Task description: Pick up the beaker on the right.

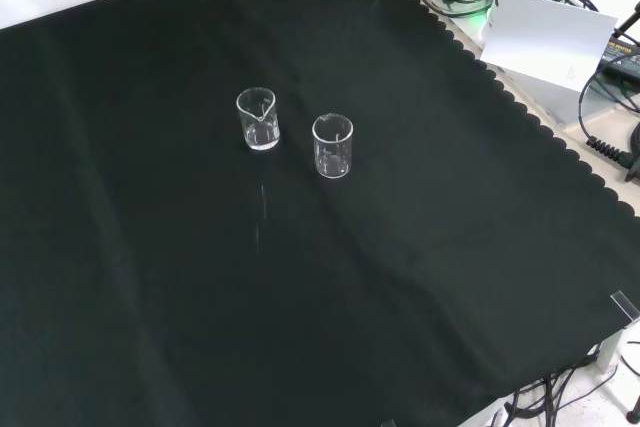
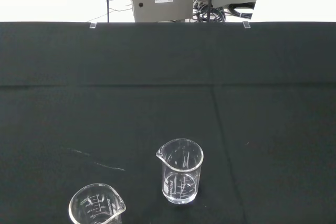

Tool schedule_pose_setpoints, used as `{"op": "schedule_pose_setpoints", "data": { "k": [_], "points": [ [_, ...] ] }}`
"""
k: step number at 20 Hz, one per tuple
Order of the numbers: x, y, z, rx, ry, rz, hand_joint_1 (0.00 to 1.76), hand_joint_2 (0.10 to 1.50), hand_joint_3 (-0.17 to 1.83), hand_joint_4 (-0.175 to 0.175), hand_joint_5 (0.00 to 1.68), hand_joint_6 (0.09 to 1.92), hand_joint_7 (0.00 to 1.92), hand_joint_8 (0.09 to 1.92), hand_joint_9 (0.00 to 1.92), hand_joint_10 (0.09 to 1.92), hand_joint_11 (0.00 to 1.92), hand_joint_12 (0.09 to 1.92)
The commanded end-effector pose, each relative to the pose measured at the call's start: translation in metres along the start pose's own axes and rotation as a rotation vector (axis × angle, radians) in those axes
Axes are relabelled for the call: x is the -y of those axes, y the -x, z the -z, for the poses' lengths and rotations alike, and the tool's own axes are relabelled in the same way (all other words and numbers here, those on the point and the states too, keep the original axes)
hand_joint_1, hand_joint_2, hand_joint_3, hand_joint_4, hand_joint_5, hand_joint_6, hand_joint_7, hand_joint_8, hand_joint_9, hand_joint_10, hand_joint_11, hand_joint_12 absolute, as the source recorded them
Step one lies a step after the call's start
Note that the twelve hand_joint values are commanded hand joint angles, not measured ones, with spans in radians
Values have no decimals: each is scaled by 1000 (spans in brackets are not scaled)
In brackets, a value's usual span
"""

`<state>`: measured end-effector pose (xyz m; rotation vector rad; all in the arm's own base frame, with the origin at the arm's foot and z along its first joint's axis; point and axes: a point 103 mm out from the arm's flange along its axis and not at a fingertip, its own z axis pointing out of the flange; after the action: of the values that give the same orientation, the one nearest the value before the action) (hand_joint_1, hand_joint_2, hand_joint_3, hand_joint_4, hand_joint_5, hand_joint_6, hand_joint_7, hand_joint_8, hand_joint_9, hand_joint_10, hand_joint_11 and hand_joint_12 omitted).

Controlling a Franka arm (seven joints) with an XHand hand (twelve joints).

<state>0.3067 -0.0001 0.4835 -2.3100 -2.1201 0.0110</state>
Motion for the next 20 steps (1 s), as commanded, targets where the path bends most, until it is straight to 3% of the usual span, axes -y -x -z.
{"op": "schedule_pose_setpoints", "data": {
  "k": [1, 5, 15, 20],
  "points": [
    [0, 0, 0, 7, 9, -2, 231, 1097, 494, -4, 341, 87, 34, 555, 146, 636, 0, 1364],
    [-1, 3, -1, 7, 7, -8, 107, 1231, 406, -1, 352, 87, 35, 519, 139, 623, 0, 1350],
    [-9, 17, -26, 2, -21, -60, 112, 1241, 375, -2, 353, 87, 40, 510, 143, 621, 0, 1353],
    [-17, 41, -51, -15, -47, -81, 128, 1236, 358, -2, 352, 87, 47, 508, 148, 621, 0, 1355]
  ]
}}
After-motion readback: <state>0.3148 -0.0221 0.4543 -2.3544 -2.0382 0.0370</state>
